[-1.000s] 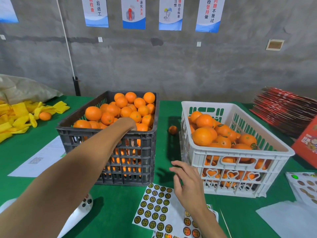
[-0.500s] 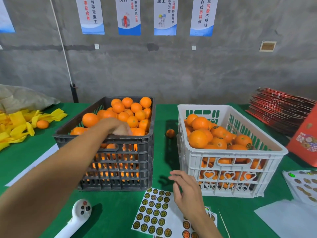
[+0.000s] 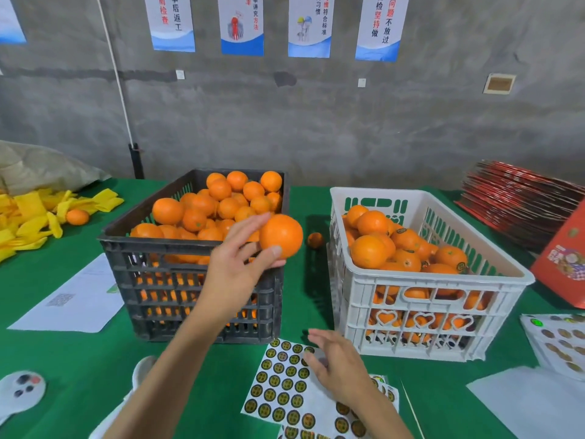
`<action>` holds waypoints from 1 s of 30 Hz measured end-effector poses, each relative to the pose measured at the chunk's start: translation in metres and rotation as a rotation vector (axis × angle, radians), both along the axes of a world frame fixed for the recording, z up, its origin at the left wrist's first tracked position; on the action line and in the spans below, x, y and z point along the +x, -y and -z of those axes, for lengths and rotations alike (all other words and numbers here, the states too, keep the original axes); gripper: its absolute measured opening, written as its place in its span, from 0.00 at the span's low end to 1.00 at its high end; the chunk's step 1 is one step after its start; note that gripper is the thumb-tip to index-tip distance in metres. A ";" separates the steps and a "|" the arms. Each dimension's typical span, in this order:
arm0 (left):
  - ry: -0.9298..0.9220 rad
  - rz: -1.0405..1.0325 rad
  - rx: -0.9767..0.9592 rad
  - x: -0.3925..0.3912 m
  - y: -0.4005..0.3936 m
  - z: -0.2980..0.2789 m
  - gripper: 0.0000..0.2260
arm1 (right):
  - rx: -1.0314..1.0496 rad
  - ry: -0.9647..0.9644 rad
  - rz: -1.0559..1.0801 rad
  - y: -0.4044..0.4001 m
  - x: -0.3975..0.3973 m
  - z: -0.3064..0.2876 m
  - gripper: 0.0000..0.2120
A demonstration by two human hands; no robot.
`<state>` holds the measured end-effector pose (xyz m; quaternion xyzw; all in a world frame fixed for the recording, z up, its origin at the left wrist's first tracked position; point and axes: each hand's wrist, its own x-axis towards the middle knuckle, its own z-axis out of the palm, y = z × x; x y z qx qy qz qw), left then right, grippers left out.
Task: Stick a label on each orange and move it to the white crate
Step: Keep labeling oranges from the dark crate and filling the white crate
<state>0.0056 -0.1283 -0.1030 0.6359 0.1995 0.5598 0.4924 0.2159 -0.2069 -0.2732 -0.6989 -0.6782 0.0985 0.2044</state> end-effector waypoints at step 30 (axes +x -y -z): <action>-0.056 -0.027 -0.638 0.024 0.027 0.205 0.20 | -0.100 -0.250 -0.333 0.002 0.034 0.000 0.13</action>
